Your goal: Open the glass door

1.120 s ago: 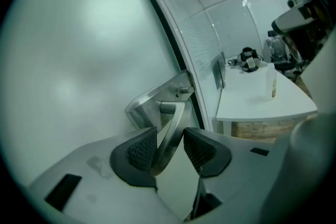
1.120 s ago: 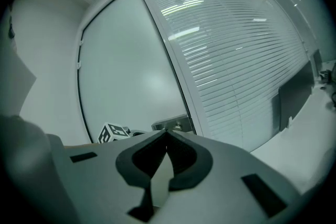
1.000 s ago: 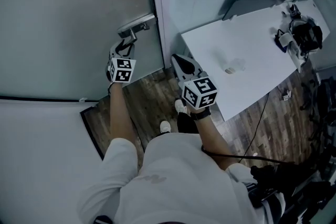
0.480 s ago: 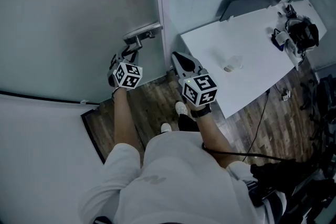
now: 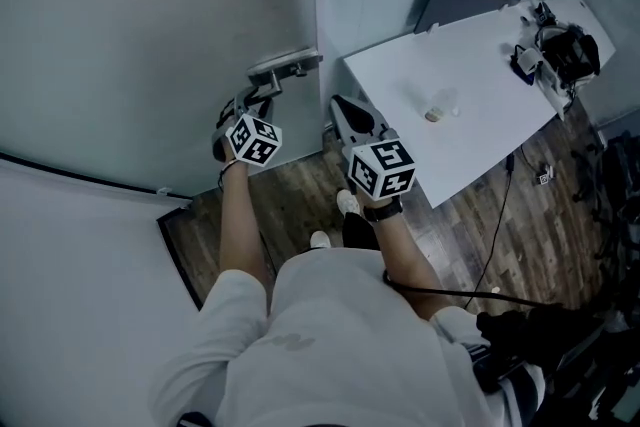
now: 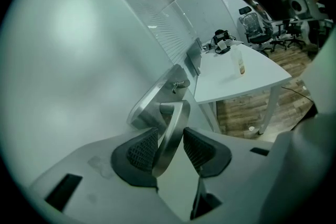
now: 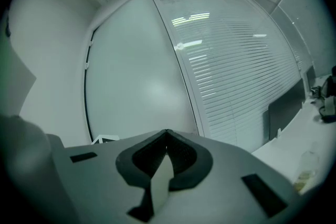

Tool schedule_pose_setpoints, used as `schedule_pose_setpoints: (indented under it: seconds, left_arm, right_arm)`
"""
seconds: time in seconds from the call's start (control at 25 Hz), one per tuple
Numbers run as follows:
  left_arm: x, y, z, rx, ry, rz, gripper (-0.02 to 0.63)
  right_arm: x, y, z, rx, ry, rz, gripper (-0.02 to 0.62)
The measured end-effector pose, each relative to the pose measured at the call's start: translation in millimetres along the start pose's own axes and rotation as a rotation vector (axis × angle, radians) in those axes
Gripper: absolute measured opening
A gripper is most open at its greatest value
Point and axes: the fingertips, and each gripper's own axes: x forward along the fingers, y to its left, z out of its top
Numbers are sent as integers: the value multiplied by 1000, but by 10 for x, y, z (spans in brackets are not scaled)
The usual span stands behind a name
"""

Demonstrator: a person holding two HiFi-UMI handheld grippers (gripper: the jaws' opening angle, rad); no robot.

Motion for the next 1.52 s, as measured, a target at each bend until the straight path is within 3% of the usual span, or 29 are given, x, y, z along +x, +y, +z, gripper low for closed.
schedule_pose_setpoints:
  seconds: [0.4, 0.72, 0.84, 1.08, 1.28, 1.52]
  left_arm:
    - [-409, -402, -16, 49, -26, -23, 147]
    - [-866, -859, -127, 43, -2, -9, 149]
    - [-1063, -992, -196, 49, 43, 1, 156]
    - [-1475, -1248, -374, 73, 169, 105, 158]
    - [-1874, -1512, -494, 67, 177, 108, 169]
    - [-2428, -1819, -845, 79, 247, 143, 170]
  right_arm:
    - [-609, 341, -268, -5, 15, -44, 3]
    - [-1095, 664, -258, -56, -9, 30, 3]
    - [-1305, 761, -206, -66, -12, 67, 3]
    - [-2044, 838, -296, -92, 30, 150, 3]
    - [-2515, 876, -438, -79, 46, 192, 3]
    - [-2873, 1146, -625, -117, 52, 243, 3]
